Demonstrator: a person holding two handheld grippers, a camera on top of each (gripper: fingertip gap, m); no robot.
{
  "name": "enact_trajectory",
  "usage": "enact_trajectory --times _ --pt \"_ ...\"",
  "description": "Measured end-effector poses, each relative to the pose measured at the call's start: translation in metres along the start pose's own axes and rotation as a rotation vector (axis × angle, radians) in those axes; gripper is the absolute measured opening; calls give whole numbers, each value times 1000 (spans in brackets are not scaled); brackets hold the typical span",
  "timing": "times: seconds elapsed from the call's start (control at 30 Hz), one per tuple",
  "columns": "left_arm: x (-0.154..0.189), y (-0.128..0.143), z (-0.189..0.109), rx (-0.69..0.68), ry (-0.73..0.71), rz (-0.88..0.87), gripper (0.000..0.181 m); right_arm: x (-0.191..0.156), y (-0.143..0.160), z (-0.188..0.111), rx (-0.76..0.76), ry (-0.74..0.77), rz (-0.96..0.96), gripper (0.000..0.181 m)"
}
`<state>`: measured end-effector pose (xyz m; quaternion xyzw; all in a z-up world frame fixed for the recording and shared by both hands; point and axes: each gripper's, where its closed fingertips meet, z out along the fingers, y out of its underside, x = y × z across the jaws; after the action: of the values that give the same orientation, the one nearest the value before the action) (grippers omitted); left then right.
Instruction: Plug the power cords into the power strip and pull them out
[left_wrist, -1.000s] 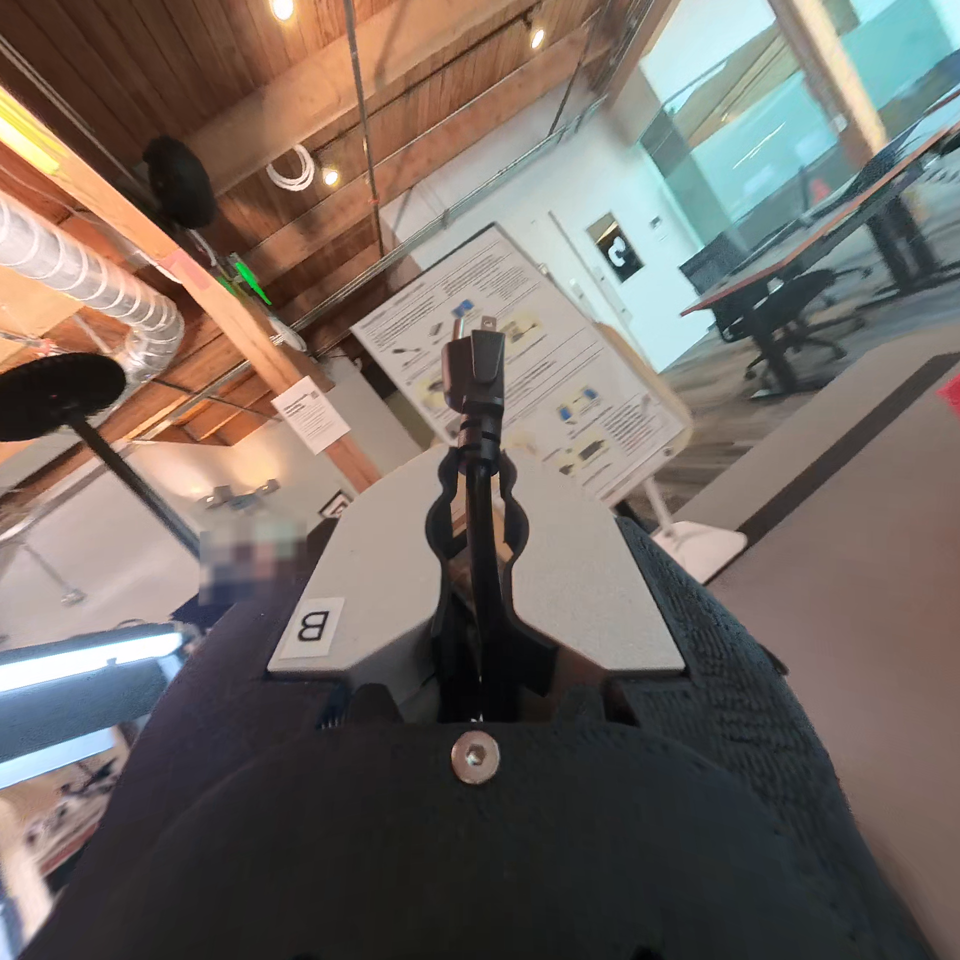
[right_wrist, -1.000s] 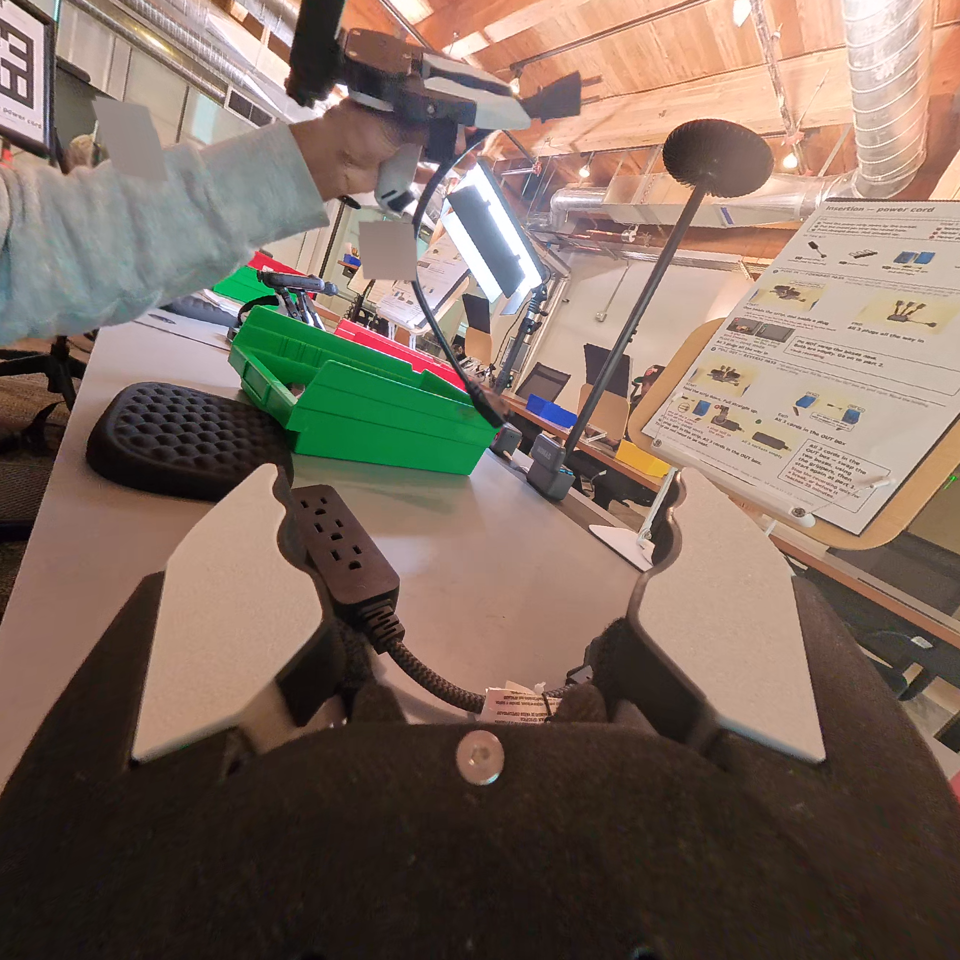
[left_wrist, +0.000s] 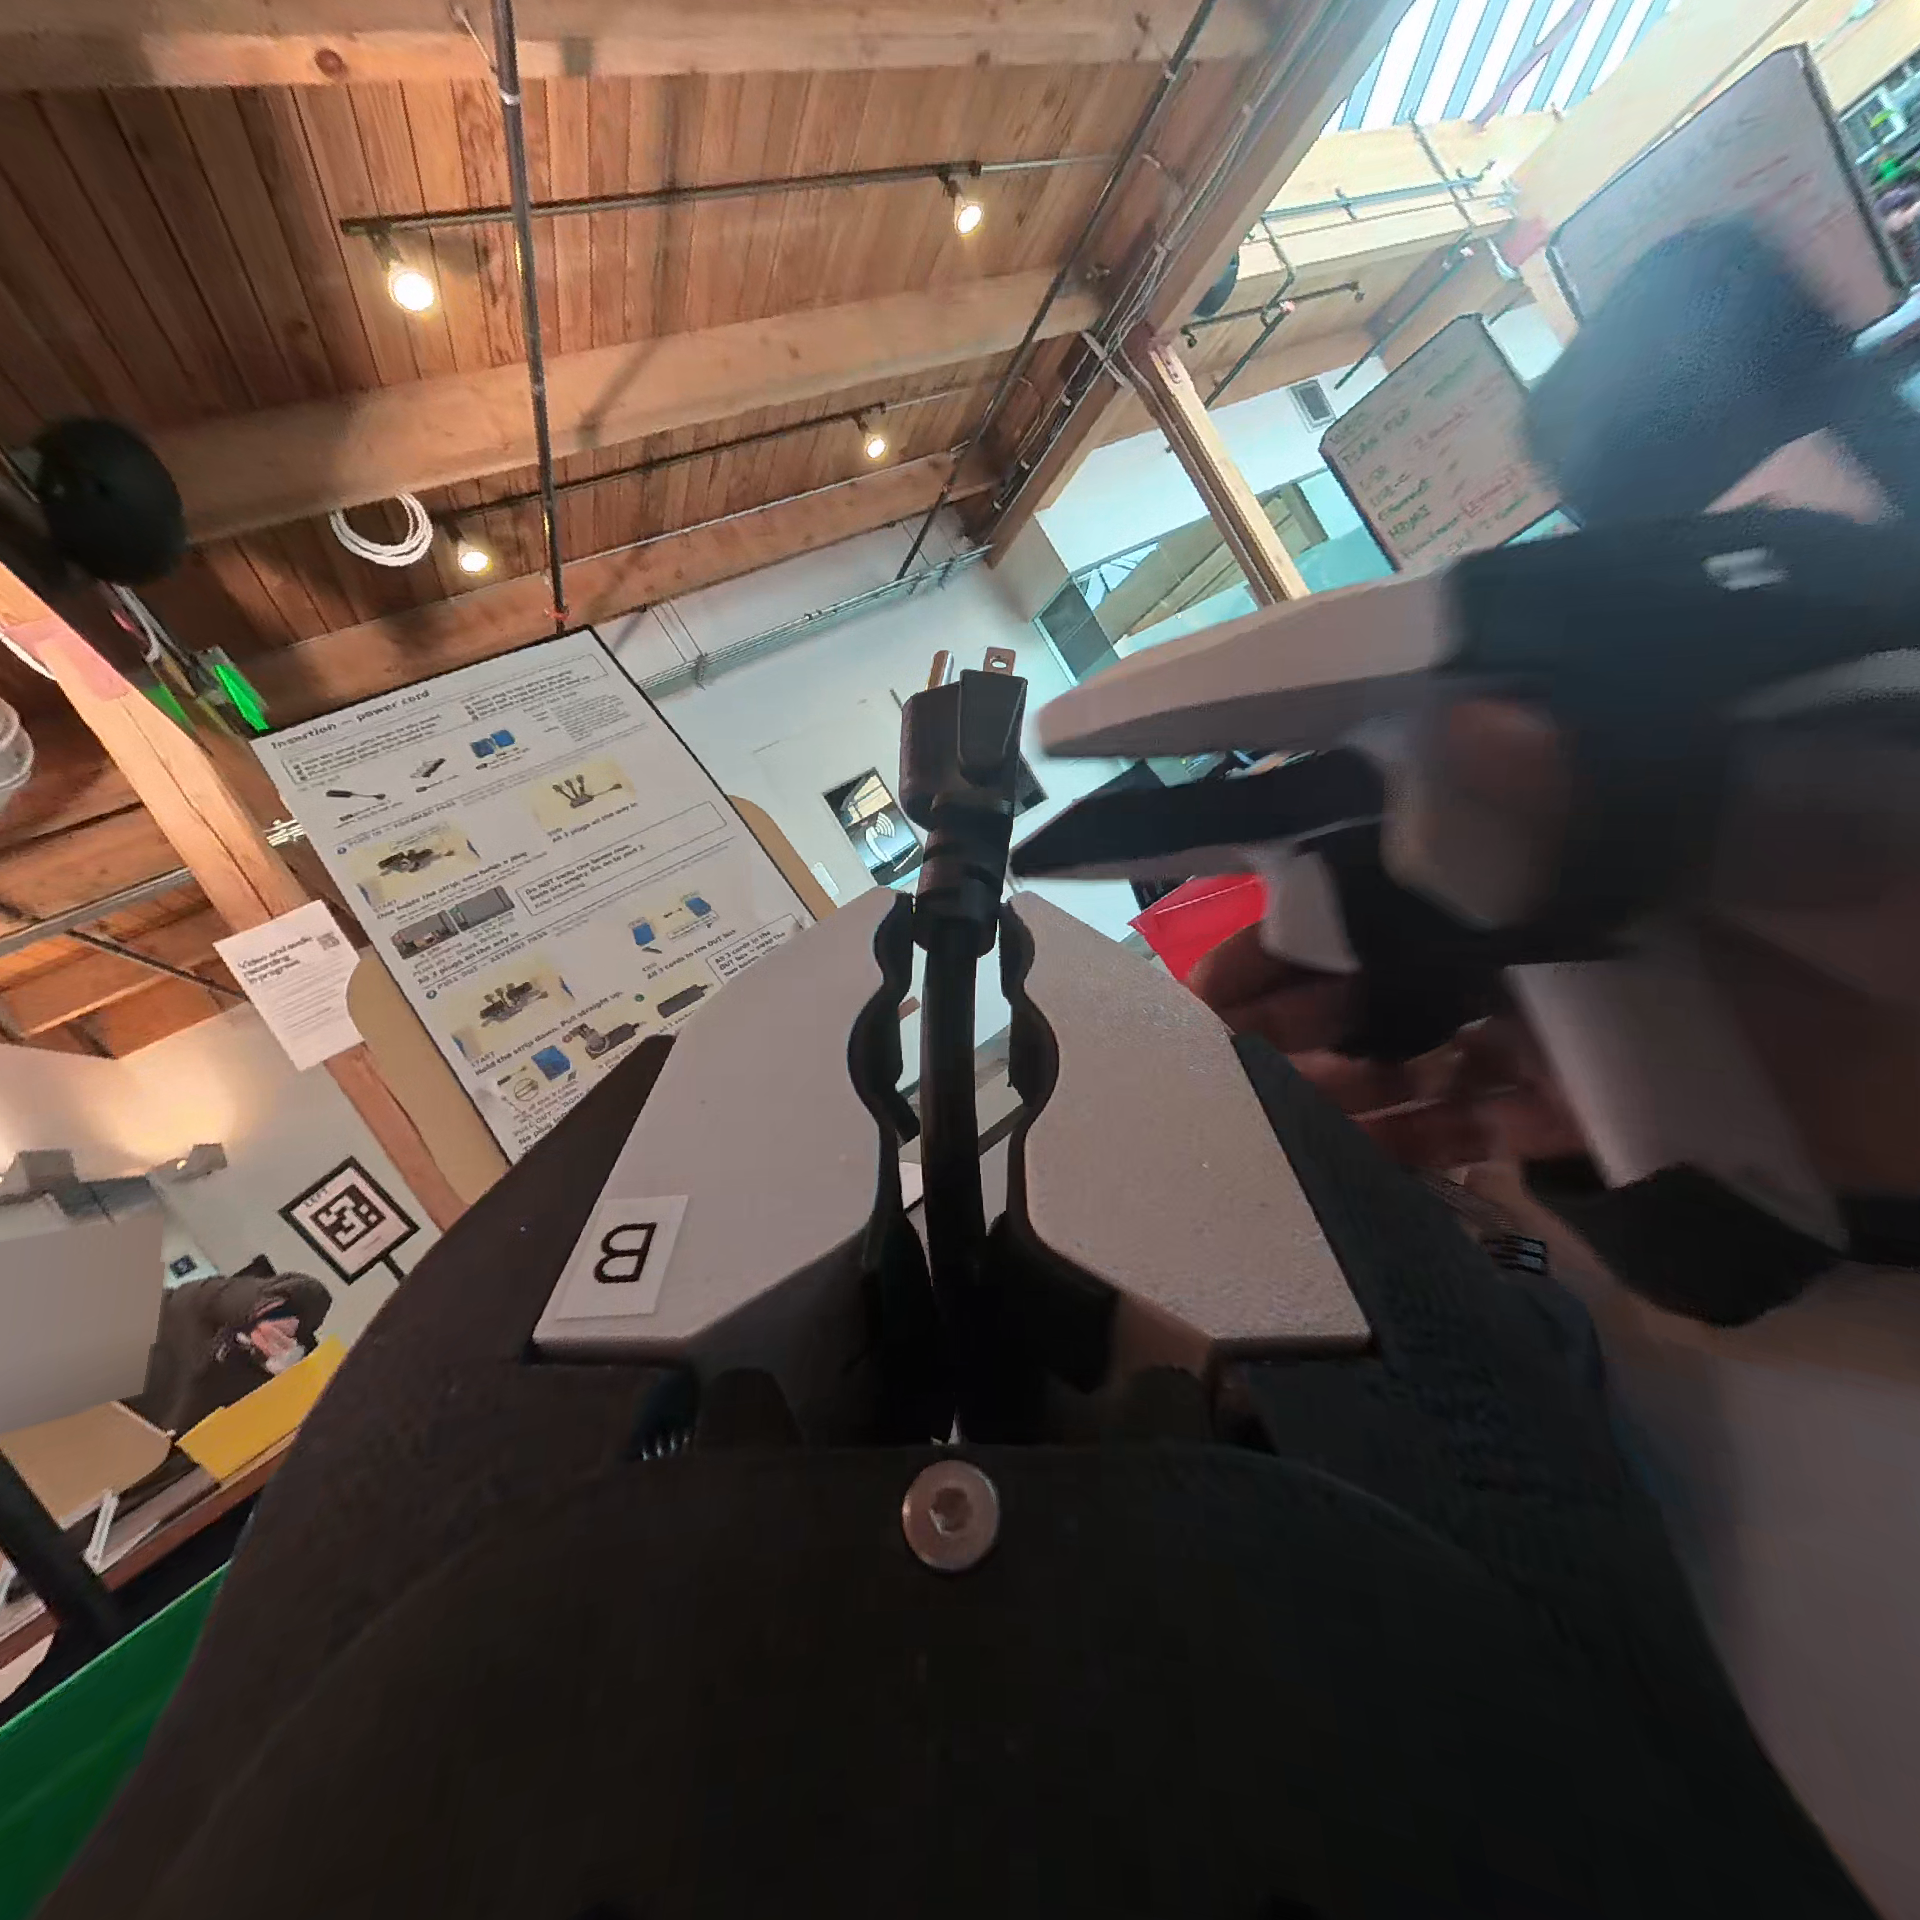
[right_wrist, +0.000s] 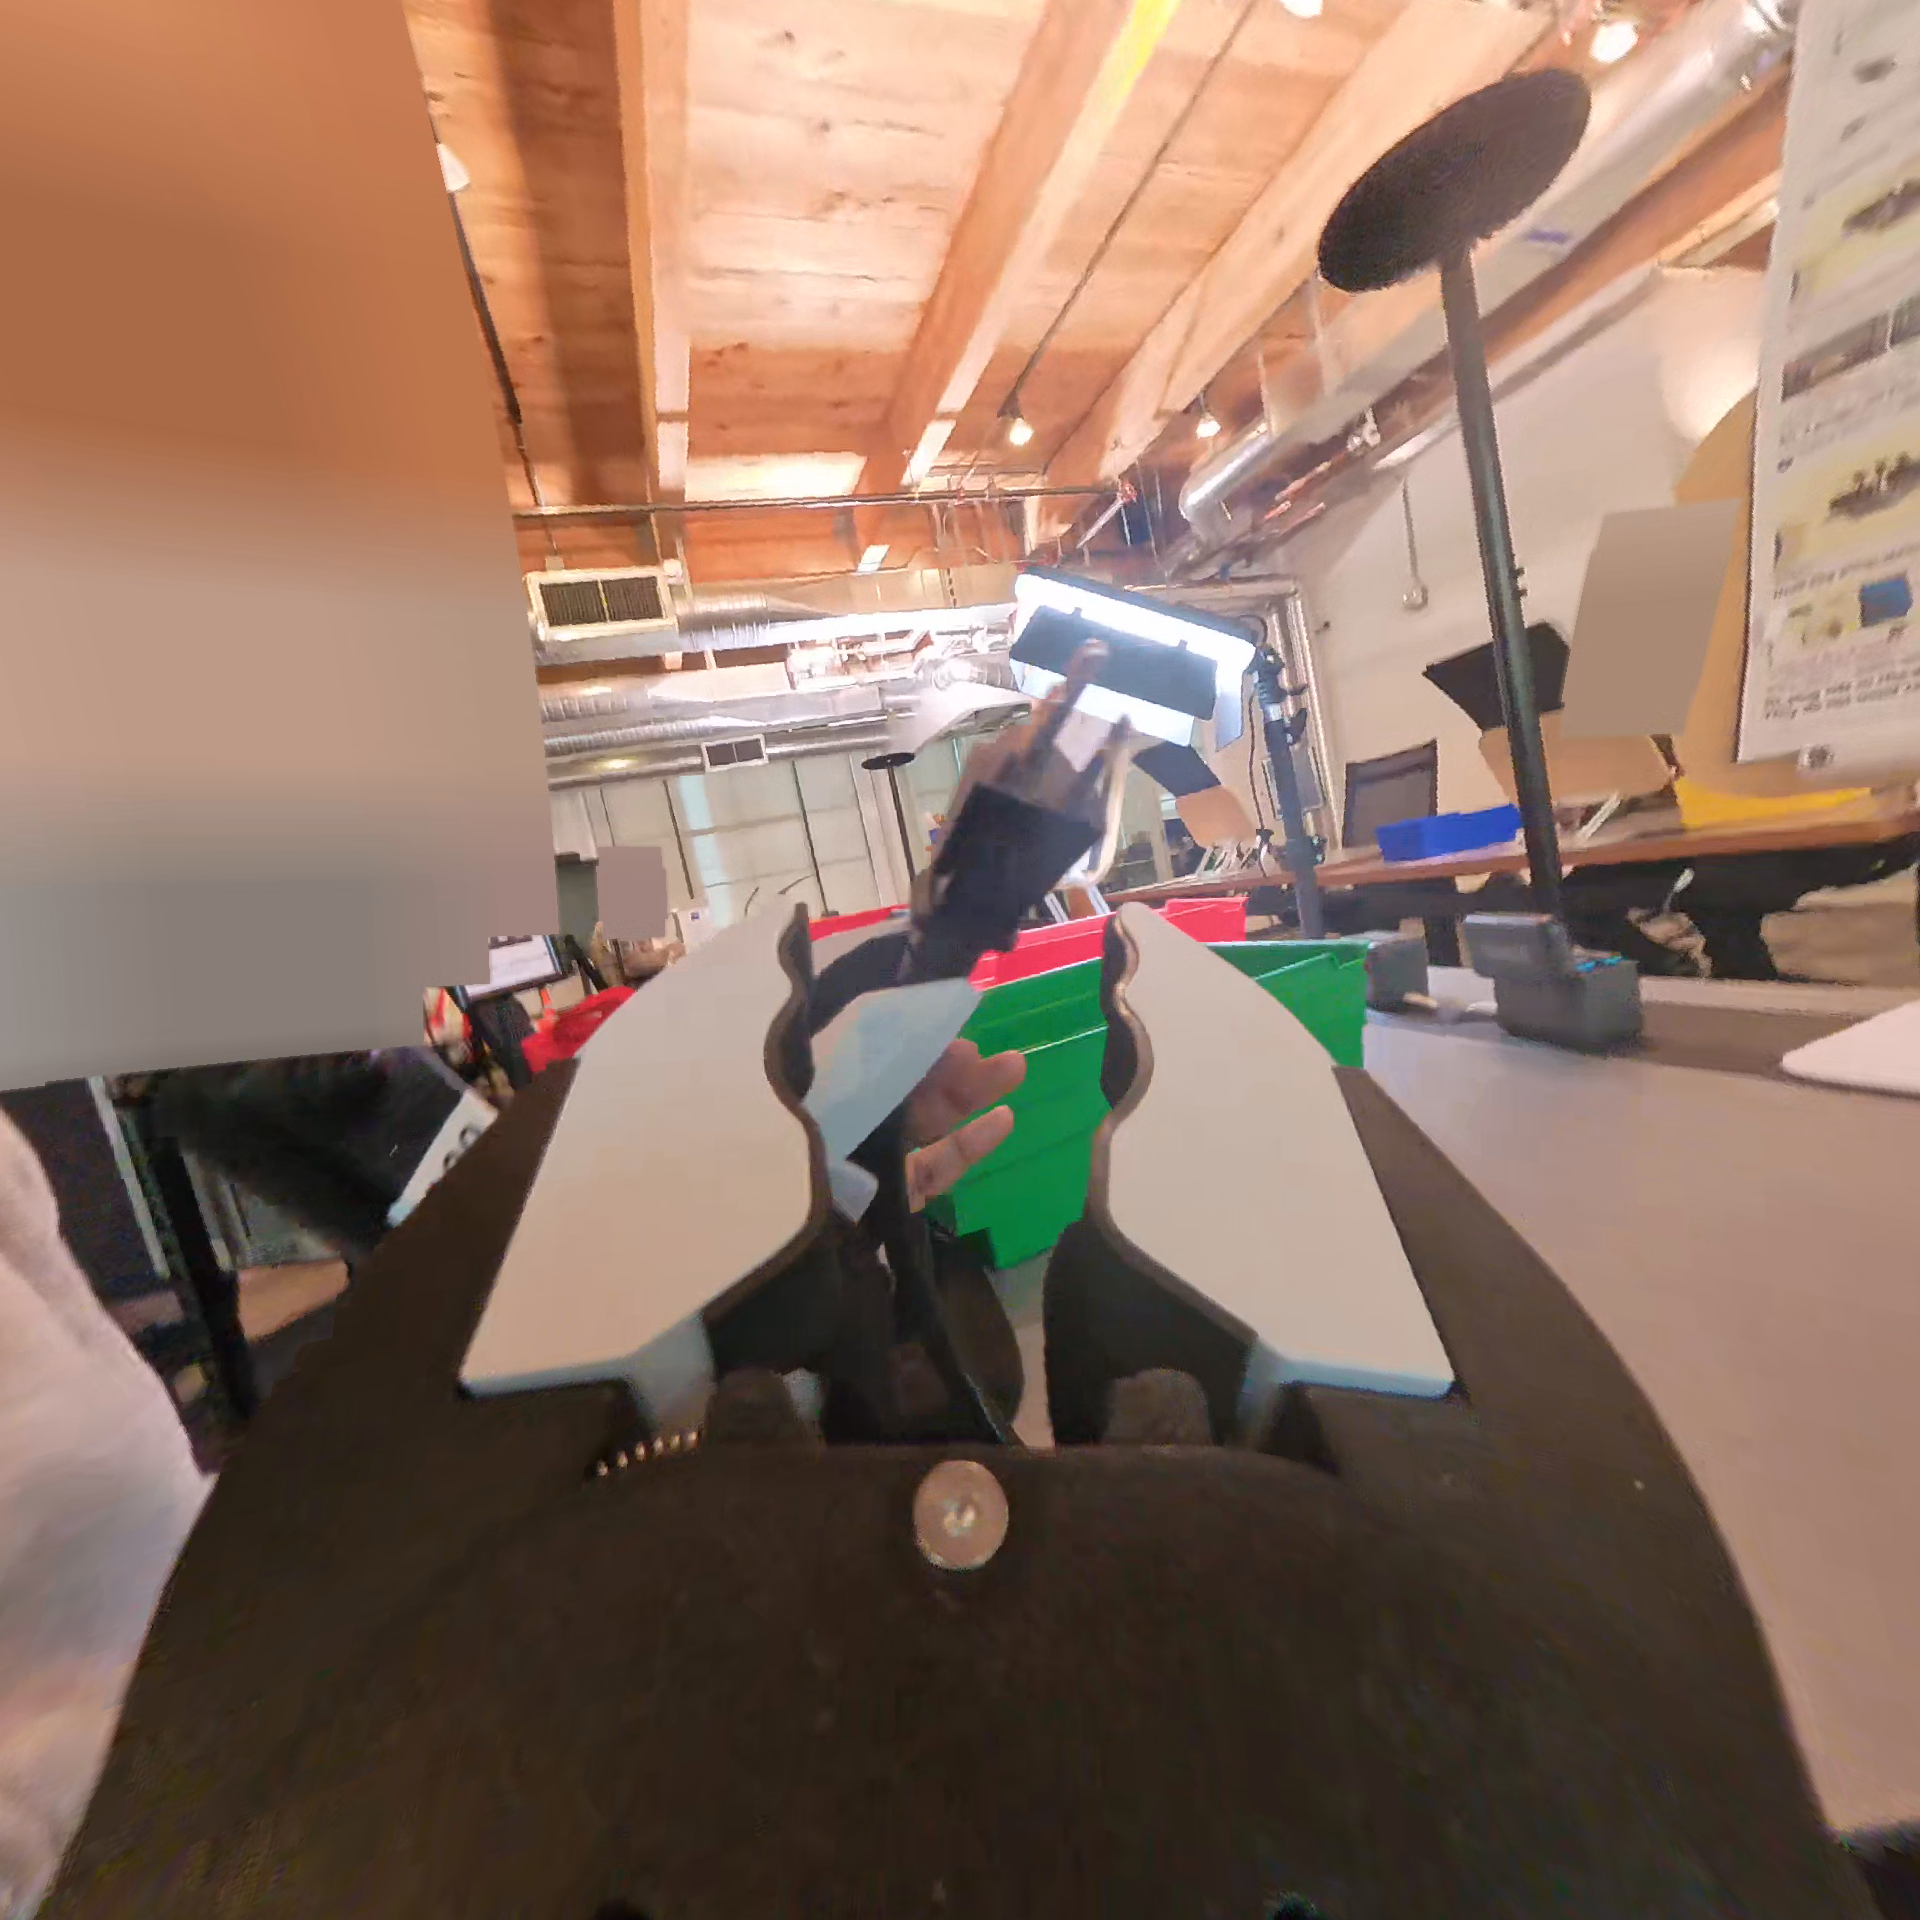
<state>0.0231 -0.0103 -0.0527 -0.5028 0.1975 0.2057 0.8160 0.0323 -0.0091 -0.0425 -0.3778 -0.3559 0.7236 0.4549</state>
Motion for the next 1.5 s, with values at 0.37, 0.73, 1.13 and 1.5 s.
enact_trajectory --times 0.37,0.73,1.13,1.5 --pt "-3 -10 -11 74 72 -142 30 -1 -13 15 -12 -121 -48 28" --pt "-72 -21 -52 100 -77 -305 44 -10 -176 8 127 20 -844 28" --pt "116 81 -46 -581 637 36 62 -33 -240 -63 57 123 -875 27" --pt "65 107 -35 -737 454 4 54 5 -112 -77 -309 -58 -590 27"
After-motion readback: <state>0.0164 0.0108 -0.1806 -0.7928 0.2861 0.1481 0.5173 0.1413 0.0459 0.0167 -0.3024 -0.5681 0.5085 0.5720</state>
